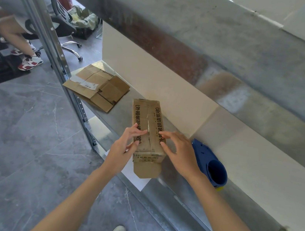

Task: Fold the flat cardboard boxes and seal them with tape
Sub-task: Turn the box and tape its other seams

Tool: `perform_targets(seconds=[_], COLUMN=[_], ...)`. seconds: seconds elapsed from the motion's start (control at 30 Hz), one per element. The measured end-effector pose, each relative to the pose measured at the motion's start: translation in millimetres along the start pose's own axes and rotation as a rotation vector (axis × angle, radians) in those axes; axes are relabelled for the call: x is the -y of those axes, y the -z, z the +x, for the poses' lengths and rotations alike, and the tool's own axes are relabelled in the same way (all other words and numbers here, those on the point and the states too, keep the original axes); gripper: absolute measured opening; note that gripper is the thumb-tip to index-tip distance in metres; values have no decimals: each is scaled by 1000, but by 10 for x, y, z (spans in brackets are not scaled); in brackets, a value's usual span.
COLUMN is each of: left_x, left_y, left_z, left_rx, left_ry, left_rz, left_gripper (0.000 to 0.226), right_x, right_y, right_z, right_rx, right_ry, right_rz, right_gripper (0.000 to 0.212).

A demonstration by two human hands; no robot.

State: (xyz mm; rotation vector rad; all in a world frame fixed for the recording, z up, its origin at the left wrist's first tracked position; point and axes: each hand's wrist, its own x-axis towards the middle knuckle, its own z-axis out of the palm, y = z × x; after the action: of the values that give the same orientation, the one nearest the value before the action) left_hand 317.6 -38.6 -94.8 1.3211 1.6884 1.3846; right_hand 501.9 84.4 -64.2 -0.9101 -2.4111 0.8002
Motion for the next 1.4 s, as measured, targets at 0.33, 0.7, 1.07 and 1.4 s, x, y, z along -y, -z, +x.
perform_targets(seconds=[0.33, 0.7, 1.07, 1.4], left_x=[51, 66, 30, -58], left_y=[156, 198, 0, -50], left_z=[35, 67, 5, -5], left_rx=[144, 191, 1, 24], left_ry=[-23, -172, -119, 4], left_rz=[70, 351, 381, 259], left_gripper=[52, 60, 50, 52], right_x=[-62, -30, 112, 111], right_y=[139, 117, -46, -68], right_z=[-9, -3, -40, -36], right_rx=[164, 149, 67, 62], right_ry=[67, 174, 88, 62], right_rz=[-70, -249, -133, -71], right_gripper=[52, 58, 50, 47])
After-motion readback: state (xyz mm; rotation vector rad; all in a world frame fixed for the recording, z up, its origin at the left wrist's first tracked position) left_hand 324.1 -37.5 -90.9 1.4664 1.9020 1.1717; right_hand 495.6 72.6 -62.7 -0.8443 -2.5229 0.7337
